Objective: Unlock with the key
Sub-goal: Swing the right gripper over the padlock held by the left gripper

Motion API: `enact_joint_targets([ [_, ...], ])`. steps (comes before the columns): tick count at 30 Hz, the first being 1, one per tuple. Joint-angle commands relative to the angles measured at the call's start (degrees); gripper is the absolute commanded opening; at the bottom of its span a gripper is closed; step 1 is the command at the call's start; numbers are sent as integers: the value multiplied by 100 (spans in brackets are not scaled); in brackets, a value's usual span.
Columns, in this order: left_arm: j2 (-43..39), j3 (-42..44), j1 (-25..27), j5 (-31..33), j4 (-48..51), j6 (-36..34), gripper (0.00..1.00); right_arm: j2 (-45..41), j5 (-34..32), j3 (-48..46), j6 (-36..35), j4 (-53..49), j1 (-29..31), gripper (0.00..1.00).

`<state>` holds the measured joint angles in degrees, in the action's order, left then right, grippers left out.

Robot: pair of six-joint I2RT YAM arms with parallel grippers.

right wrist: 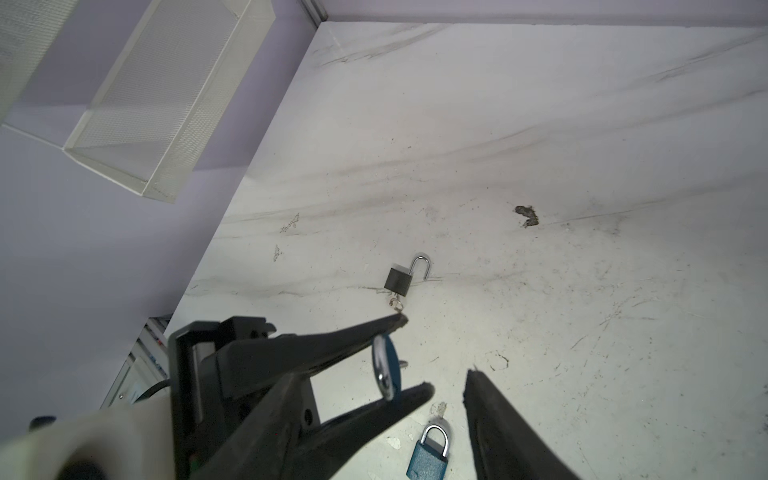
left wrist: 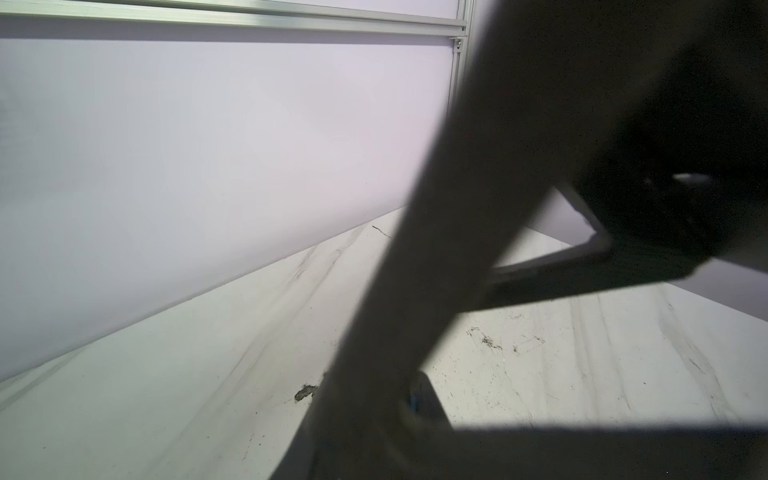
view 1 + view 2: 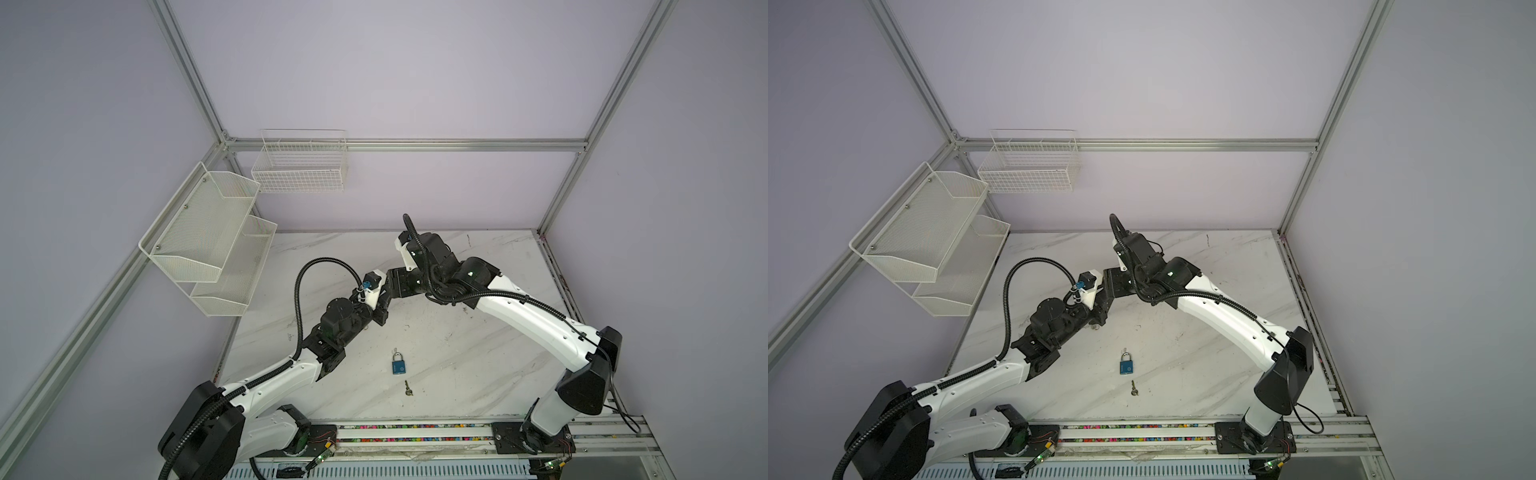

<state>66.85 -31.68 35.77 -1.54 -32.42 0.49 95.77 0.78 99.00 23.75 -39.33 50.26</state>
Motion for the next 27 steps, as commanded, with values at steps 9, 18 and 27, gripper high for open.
enact_joint_targets([
  [9, -142, 303, 18, -189, -578, -330, 0, 498, -866, 730, -67, -971, -17, 64],
  [18, -165, 309, 12, -189, -598, -457, 0, 730, -984, 1025, -178, -1342, -41, 64],
  [27, -190, 381, 22, -228, -798, -628, 0, 798, -837, 1216, -410, -1771, -309, 64],
])
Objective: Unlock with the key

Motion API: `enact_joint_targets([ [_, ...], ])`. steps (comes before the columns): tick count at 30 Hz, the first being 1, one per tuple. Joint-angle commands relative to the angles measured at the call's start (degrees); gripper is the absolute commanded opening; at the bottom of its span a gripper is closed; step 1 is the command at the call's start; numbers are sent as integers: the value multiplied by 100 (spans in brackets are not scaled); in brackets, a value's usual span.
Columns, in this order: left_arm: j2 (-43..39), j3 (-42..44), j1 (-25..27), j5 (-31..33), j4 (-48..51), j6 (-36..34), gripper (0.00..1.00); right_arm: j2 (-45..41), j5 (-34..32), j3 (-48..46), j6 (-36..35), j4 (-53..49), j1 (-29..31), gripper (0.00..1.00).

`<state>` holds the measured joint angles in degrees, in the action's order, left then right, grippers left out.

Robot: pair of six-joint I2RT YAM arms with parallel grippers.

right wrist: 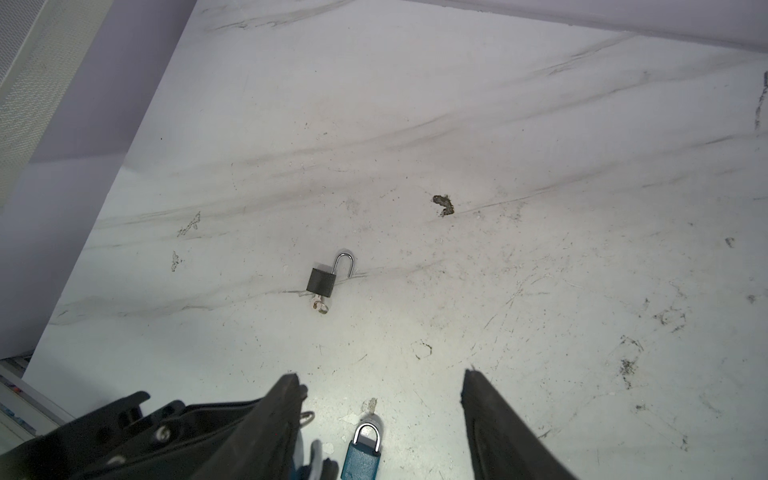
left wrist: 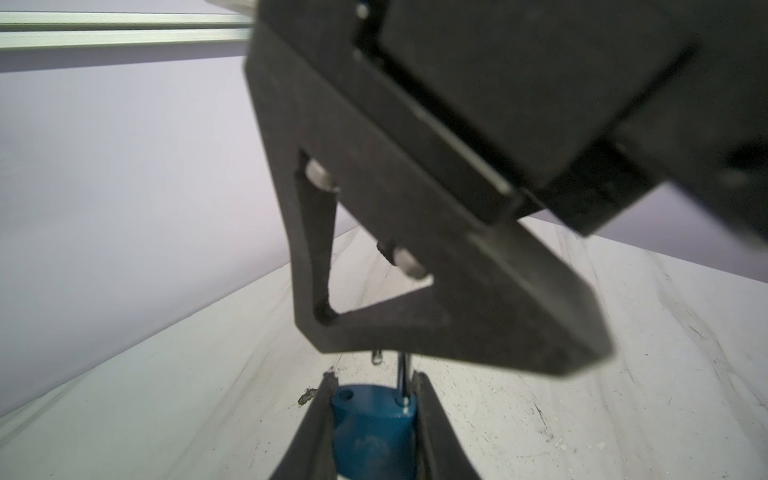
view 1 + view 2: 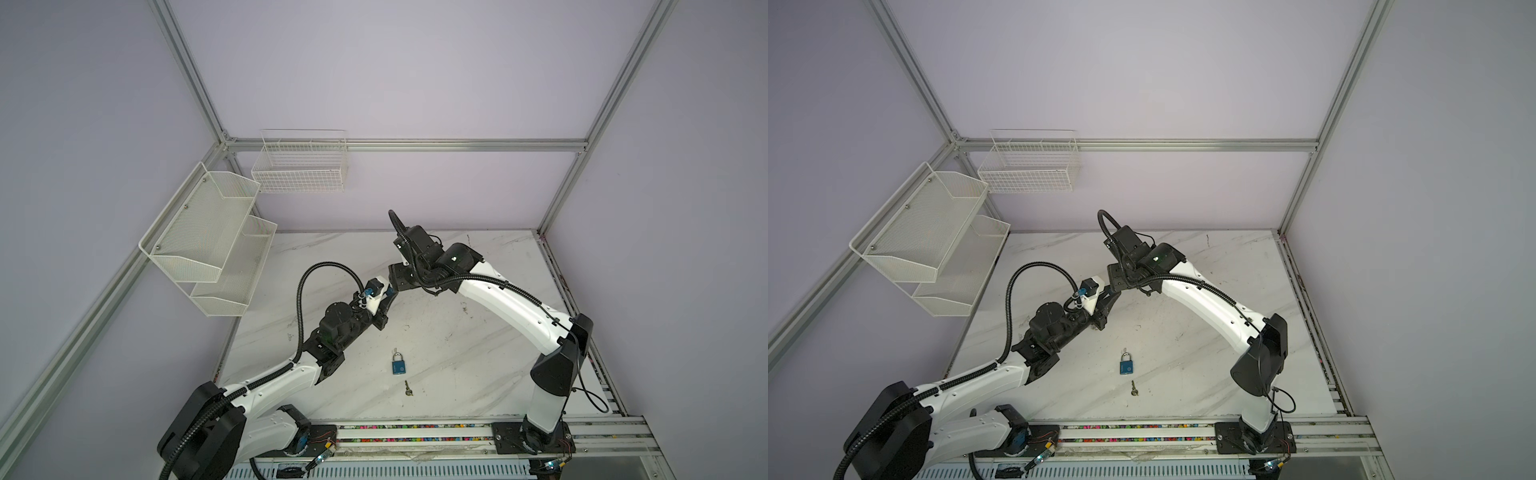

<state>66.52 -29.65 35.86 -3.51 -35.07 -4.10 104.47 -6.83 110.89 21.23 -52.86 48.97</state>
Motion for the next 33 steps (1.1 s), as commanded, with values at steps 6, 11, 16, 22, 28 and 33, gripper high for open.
enact_joint_targets([
  [6, -104, 161, 1, -10, -580, -230, 0, -216, 155, -174, -329, -555, -292, 64],
  [11, -89, 114, 2, -18, -606, -202, 0, -480, 570, -449, -453, -264, -292, 63],
  [16, -60, 77, 9, -18, -641, -188, 0, -794, 531, -718, -505, -119, -292, 63],
  [22, -52, 69, 9, -184, -690, -163, 0, -776, 181, -611, -604, -148, -344, 64],
  [28, -47, 8, 3, -292, -705, -120, 0, -715, 663, -635, -895, 117, -344, 64],
  [33, -51, -19, 5, -236, -712, -141, 0, -837, 928, -787, -932, 249, -344, 64],
])
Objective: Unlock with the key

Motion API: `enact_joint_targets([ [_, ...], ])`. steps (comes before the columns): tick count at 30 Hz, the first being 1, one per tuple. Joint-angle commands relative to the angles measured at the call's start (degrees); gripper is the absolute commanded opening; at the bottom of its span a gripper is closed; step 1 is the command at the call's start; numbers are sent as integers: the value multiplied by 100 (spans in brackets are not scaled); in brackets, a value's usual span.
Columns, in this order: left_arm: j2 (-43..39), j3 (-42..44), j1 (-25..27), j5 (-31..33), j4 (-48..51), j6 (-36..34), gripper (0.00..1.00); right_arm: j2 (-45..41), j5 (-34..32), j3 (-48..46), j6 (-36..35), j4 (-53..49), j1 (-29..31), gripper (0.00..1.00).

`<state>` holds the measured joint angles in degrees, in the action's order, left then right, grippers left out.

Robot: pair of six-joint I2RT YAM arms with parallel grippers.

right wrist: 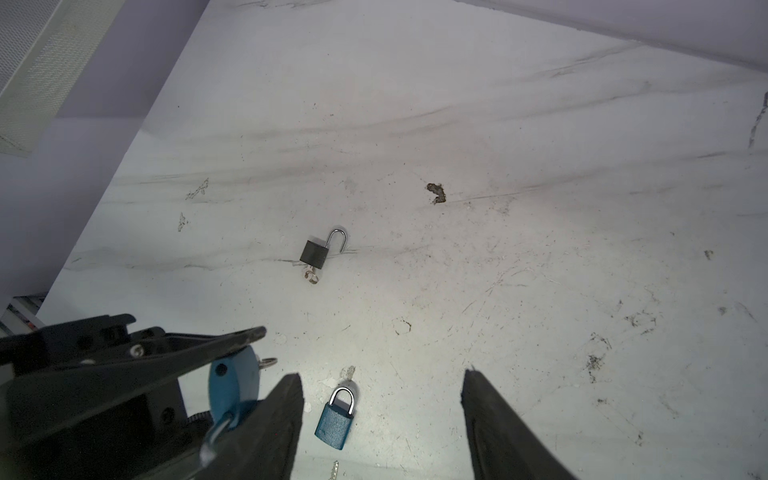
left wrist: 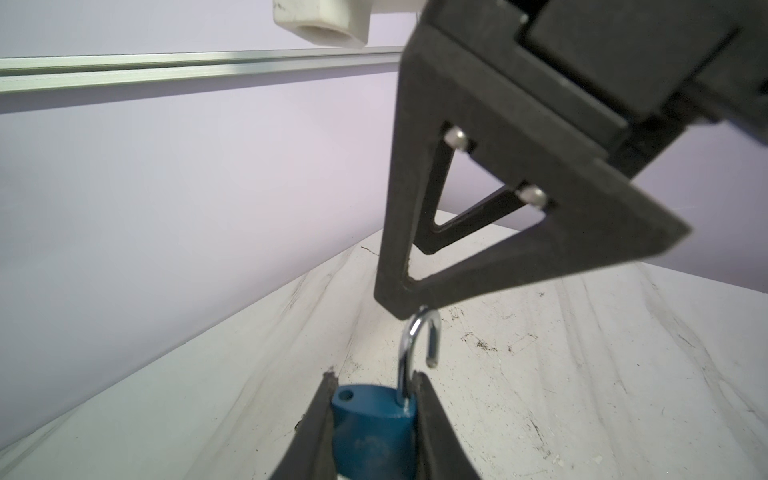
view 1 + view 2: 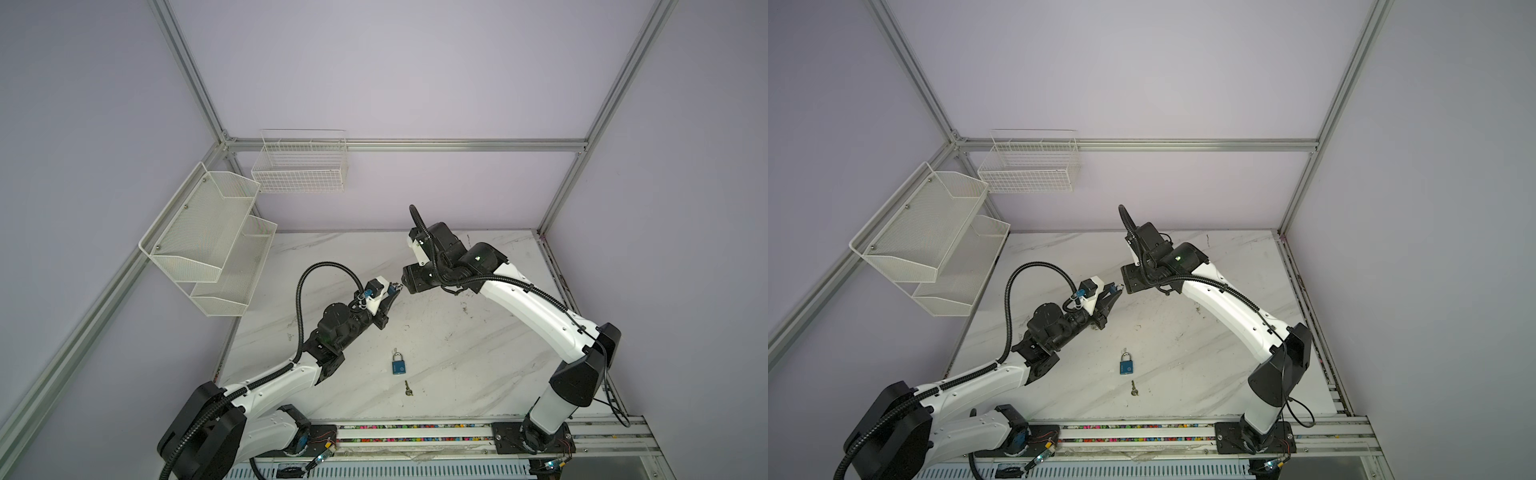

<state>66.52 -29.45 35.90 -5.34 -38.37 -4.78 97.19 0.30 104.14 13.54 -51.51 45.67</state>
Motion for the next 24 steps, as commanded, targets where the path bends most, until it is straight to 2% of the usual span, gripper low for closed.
enact_joint_targets([
  [1, -52, -48, 1, -63, -374, -76, 0, -136, 270, -137, -180, 123, -14, 64],
  [13, 23, -131, 4, -28, -438, 25, 0, -425, 540, -381, -176, 241, -14, 65],
  [17, 15, -123, 0, 240, -382, 226, 0, -477, -77, -446, -59, 79, -22, 67],
  [20, 33, -240, 2, 686, -34, 844, 0, -674, -175, -630, -63, 263, -96, 70],
  [24, 159, -880, 105, 1318, 1600, 1909, 0, -838, -357, -1017, 276, 474, -406, 73],
])
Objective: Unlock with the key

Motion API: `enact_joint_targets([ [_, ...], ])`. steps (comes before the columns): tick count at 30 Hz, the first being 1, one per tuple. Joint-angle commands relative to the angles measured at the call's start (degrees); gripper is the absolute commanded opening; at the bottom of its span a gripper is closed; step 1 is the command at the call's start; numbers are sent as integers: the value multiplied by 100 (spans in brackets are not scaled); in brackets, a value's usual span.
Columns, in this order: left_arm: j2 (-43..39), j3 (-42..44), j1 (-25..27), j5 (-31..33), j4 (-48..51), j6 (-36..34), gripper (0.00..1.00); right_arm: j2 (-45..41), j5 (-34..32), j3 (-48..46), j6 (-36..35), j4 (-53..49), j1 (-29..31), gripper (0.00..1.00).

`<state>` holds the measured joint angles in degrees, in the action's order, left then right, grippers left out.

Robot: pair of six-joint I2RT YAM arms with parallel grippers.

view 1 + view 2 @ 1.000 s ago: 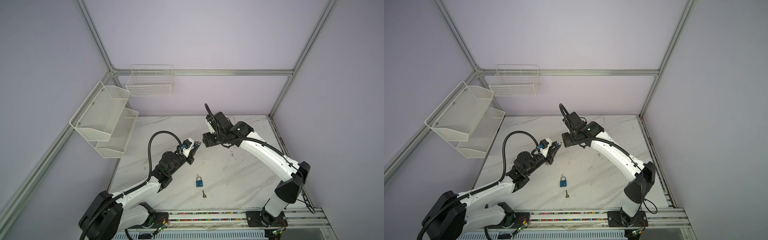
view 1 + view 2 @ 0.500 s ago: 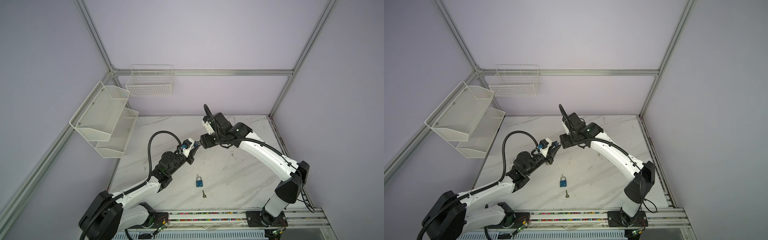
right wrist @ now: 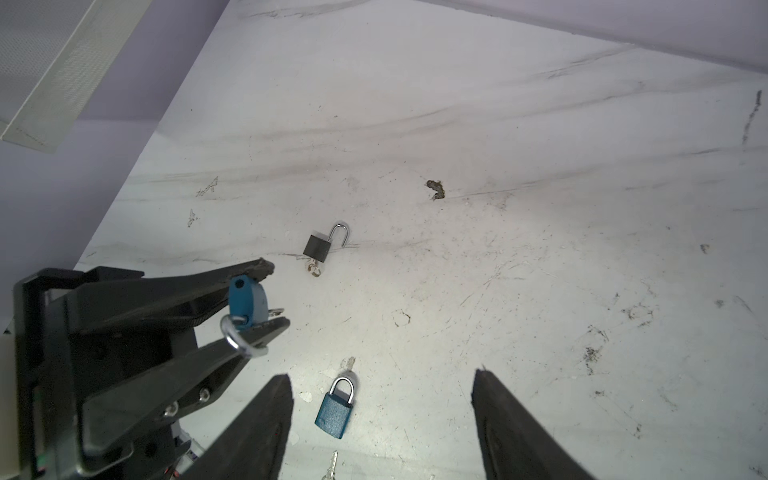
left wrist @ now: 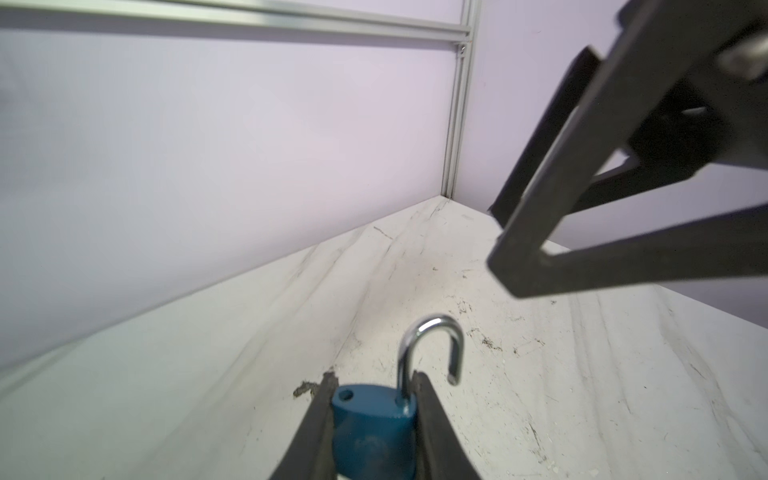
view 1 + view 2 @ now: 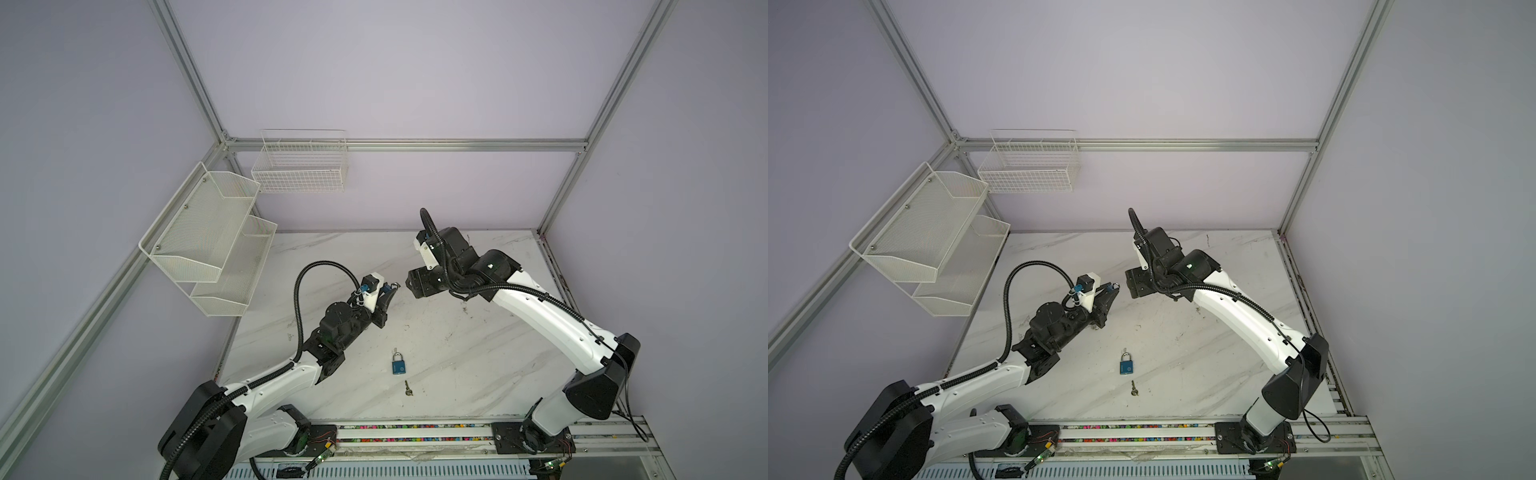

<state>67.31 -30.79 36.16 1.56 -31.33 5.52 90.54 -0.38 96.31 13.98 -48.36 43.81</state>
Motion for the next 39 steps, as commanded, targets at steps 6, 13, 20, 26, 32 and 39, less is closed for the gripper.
enact_joint_targets([
  [6, 753, -1823, 207, 1084, 3064, 2319, 0, -612, 56, -1402, 673, 1018, -644, 73],
  [13, 2473, -3292, 218, 869, 4808, 3281, 0, -714, 523, -2115, 833, 1586, -676, 73],
  [20, 3515, -4164, 216, 980, 5726, 3565, 0, -764, 546, -2526, 861, 1721, -690, 73],
  [26, 4008, -4440, 214, 992, 6048, 3685, 0, -763, 555, -2681, 870, 1733, -690, 73],
  [32, 4193, -4559, 208, 1091, 6156, 3687, 0, -766, 612, -2792, 852, 1777, -690, 73],
  [39, 4338, -4603, 207, 1130, 6227, 3746, 7, -775, 590, -2858, 853, 1803, -690, 73],
])
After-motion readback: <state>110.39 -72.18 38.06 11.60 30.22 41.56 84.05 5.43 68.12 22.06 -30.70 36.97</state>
